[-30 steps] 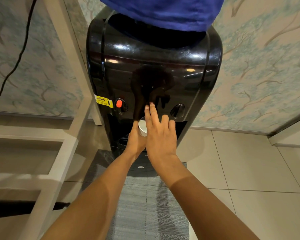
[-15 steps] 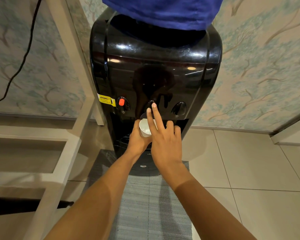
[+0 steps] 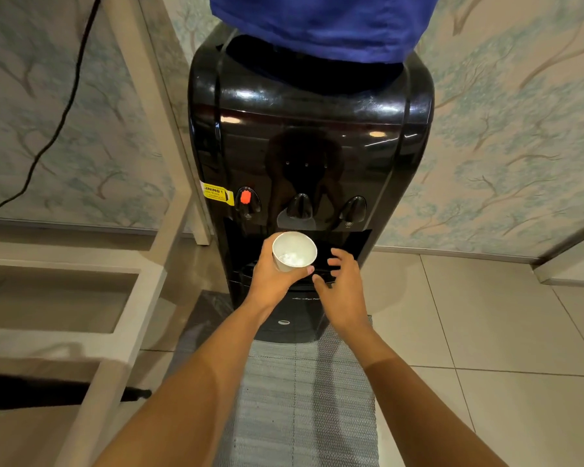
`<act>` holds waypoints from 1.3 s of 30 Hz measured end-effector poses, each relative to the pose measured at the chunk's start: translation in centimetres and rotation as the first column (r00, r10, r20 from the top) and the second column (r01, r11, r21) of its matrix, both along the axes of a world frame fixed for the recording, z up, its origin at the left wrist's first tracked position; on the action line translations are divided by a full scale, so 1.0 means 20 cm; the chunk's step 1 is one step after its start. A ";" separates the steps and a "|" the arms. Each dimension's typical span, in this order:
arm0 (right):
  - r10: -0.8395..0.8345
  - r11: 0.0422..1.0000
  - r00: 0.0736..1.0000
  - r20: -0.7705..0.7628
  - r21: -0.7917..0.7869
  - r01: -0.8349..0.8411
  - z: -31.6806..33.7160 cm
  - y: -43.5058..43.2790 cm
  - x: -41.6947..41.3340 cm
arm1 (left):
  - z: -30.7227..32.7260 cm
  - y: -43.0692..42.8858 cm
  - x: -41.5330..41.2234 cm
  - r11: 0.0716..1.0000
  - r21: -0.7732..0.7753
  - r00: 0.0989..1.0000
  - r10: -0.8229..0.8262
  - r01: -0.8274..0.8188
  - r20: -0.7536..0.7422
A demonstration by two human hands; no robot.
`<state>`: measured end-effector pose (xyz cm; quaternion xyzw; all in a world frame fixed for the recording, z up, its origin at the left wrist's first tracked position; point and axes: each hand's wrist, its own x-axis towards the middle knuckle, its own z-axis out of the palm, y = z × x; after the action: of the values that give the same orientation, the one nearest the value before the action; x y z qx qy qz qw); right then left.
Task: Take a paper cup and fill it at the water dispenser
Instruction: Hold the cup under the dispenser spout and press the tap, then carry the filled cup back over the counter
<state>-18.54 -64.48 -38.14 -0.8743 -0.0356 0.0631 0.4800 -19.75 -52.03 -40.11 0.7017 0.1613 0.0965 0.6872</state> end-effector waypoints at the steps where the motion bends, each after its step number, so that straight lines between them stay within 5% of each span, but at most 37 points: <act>1: 0.010 1.000 0.999 -0.043 0.014 -0.010 -0.01 0.00 0.00 | 0.00 0.00 -0.01 1.000 0.006 1.000 0.003 -0.003 0.001; 8: 0.089 0.992 0.982 -0.167 0.109 -0.072 -0.04 0.04 -0.03 | 0.01 0.01 -0.06 1.000 0.022 1.000 0.014 -0.014 -0.007; 20: 0.238 0.955 0.969 -0.072 0.200 -0.220 0.09 0.14 -0.11 | 0.11 0.04 -0.19 0.997 0.024 0.998 0.068 -0.068 0.006; 39: 0.352 0.887 0.935 -0.037 0.331 -0.321 0.59 0.43 -0.15 | 0.69 0.29 -0.30 0.987 -0.014 0.985 0.163 -0.163 0.062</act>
<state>-21.45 -55.90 -26.32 -0.7614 -0.1734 0.1808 0.5979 -25.76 -46.28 -26.23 0.6798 0.1967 0.1739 0.6848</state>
